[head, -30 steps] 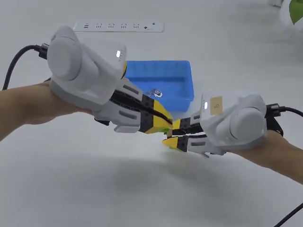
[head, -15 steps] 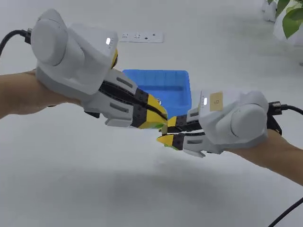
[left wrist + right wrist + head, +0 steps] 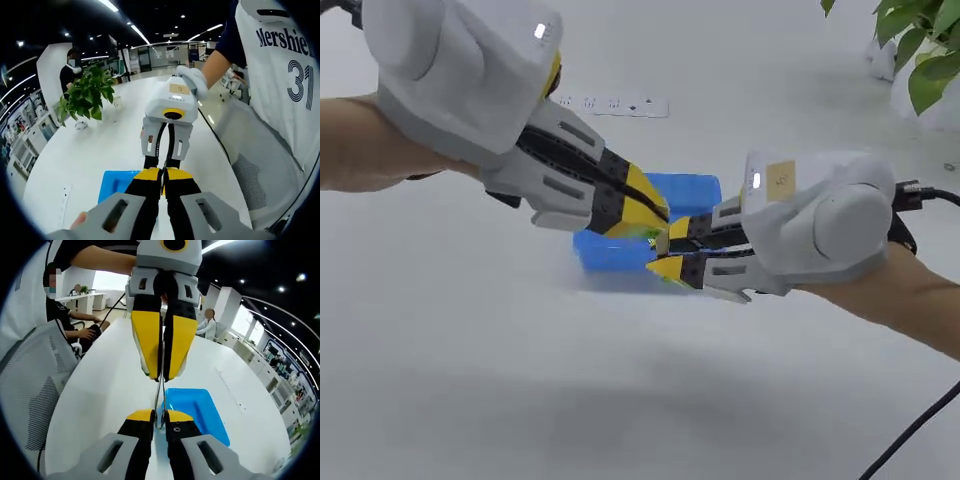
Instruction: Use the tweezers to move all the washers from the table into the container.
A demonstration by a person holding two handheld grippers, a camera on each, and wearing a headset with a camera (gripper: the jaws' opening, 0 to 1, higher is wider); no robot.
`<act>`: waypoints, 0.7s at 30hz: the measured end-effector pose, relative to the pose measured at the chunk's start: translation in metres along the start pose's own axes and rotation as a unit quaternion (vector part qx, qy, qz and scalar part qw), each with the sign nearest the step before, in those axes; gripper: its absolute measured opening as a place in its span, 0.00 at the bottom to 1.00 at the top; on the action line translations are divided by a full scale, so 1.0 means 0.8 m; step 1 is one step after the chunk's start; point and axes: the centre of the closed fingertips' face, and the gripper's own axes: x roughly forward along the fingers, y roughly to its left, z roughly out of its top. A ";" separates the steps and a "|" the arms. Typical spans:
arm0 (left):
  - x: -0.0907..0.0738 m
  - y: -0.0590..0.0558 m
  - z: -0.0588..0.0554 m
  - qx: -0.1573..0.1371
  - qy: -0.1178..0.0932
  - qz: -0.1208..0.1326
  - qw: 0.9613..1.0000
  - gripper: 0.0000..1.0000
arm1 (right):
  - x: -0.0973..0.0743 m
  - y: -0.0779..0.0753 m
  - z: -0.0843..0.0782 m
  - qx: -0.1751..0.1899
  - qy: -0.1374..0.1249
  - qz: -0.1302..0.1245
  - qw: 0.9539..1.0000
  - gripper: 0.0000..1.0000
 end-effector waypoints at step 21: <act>0.007 0.093 -0.037 0.009 0.024 0.016 1.000 0.06 | 0.044 -0.084 -0.022 -0.024 0.015 -0.012 1.000 0.10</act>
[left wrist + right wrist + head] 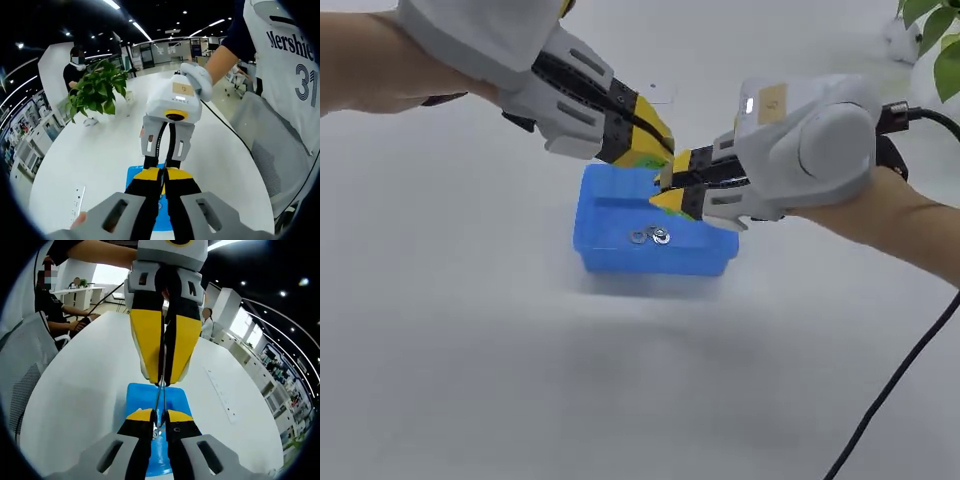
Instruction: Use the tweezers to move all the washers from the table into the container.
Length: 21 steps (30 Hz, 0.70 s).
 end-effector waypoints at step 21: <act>0.041 0.013 -0.053 -0.055 0.013 -0.006 0.998 0.06 | 0.044 0.010 -0.058 0.052 0.019 0.033 0.998 0.10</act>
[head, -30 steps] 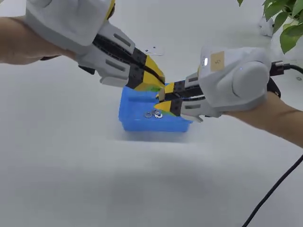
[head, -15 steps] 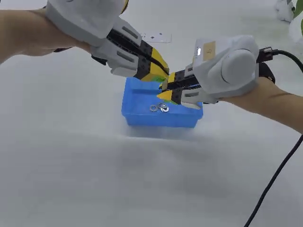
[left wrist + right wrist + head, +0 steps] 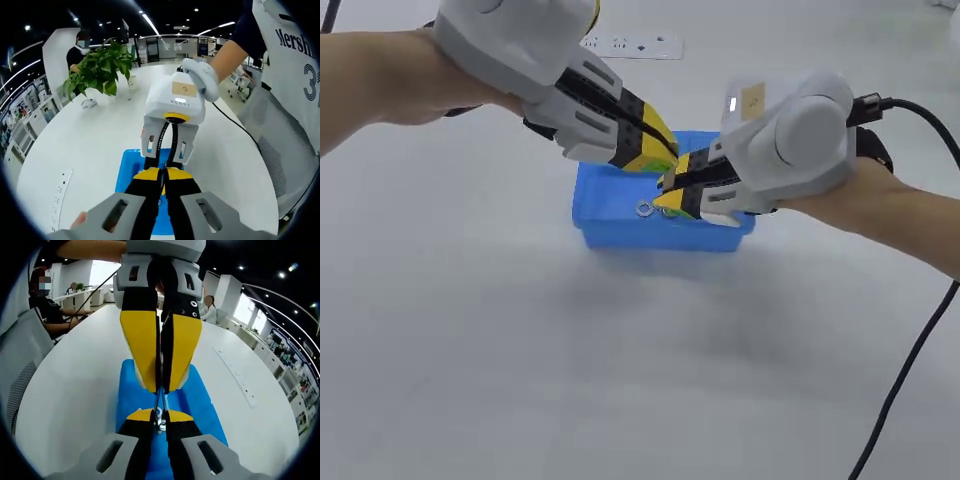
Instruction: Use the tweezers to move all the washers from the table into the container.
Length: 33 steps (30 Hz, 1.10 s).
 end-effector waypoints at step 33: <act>-0.057 -0.046 0.067 0.052 -0.035 0.025 0.998 0.06 | -0.085 0.023 0.060 0.007 -0.039 -0.047 0.998 0.10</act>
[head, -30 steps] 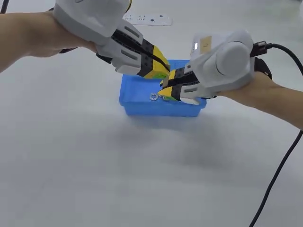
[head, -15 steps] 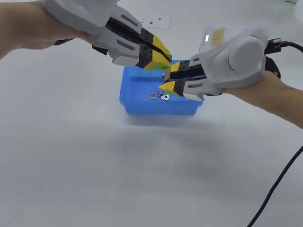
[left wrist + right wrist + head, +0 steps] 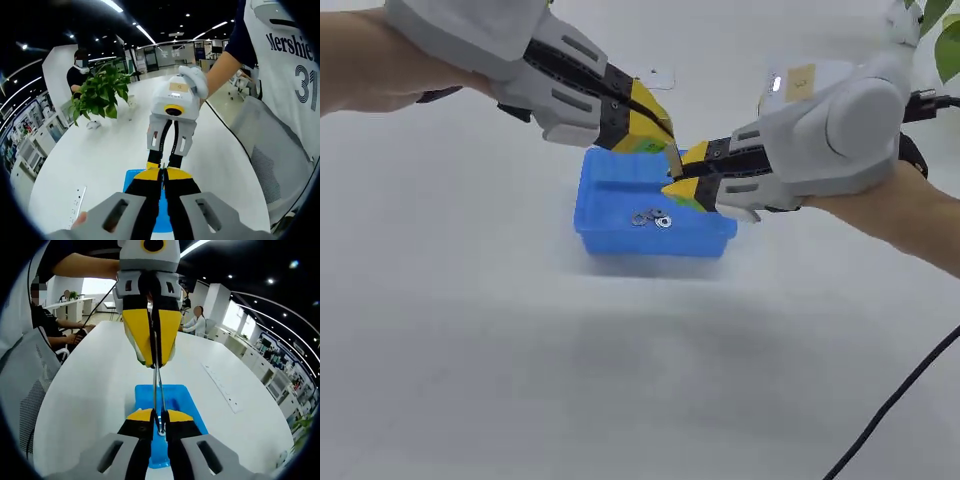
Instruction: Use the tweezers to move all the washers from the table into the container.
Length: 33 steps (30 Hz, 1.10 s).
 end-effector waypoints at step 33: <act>0.014 -0.093 -0.131 -0.084 0.065 -0.038 0.994 0.06 | 0.020 0.106 -0.053 -0.024 0.111 0.111 0.987 0.08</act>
